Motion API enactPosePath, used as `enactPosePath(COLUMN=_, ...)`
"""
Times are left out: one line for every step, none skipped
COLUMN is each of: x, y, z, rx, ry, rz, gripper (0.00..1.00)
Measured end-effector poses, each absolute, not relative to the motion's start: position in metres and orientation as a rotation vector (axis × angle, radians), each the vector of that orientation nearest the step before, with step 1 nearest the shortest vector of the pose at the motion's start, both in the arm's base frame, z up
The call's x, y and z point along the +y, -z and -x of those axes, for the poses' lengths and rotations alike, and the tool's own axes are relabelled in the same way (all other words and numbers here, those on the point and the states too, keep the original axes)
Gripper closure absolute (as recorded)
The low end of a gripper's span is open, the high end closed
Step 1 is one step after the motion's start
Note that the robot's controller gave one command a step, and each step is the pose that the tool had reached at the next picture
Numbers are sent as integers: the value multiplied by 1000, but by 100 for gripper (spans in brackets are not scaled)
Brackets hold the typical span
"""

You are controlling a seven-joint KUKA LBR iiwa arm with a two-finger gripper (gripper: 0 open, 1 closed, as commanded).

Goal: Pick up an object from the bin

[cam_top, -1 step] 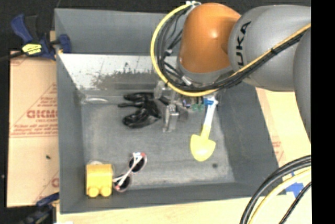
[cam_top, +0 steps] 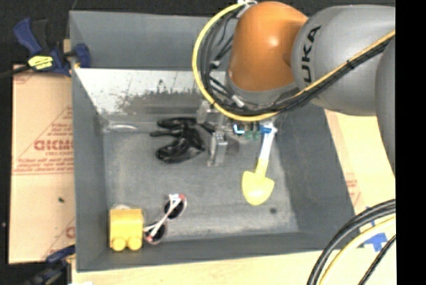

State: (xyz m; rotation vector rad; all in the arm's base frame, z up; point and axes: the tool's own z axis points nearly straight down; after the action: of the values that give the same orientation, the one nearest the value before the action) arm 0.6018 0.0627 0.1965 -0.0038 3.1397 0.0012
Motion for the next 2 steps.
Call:
enactPosePath(x=60, y=-123, z=-646, rx=3145, ry=-1, rz=1, gripper=0)
enactPosePath(x=64, y=-136, z=-651, rx=3129, ry=-1, rz=135, gripper=0)
